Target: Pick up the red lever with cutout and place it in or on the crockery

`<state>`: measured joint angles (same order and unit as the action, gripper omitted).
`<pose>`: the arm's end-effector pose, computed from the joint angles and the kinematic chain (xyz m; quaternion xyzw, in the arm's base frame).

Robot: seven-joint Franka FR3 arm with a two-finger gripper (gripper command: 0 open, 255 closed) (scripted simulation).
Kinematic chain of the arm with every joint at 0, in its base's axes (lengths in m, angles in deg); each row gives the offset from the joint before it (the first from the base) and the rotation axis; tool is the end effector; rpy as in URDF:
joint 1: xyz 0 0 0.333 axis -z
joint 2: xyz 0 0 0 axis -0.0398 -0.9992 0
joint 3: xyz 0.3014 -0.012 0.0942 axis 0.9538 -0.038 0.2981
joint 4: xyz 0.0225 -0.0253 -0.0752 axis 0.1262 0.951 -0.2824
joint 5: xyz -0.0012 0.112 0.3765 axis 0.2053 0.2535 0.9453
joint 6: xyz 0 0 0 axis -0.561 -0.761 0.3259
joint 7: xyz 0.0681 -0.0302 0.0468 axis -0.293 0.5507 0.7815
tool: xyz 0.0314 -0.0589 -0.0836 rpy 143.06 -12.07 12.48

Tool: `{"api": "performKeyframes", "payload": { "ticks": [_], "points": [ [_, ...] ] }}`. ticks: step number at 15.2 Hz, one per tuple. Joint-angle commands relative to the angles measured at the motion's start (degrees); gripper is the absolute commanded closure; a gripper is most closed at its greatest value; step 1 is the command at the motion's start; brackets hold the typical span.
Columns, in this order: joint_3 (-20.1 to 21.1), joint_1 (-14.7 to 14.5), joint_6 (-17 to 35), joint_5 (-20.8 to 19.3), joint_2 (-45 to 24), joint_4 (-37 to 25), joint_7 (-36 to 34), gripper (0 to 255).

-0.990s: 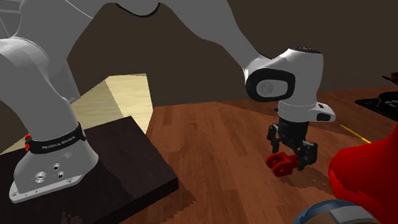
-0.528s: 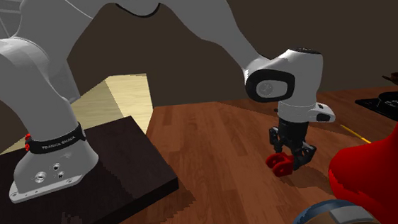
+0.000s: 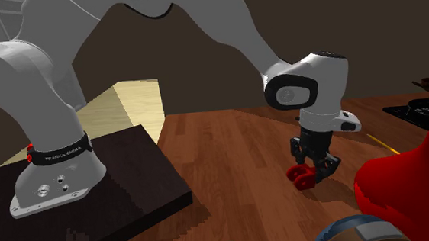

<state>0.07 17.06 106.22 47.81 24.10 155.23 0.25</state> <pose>0.5664 -0.3895 0.1429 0.9978 -0.0626 0.0193 0.0124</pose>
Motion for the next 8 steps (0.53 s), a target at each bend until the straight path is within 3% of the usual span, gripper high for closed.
{"api": "performKeyframes", "payload": {
  "ticks": [1,8],
  "points": [
    [0.0,0.0,0.01,0.0,0.02,0.02,0.0,255],
    [-1.27,-0.93,-2.85,-1.13,4.13,1.31,-0.63,255]
  ]
}}
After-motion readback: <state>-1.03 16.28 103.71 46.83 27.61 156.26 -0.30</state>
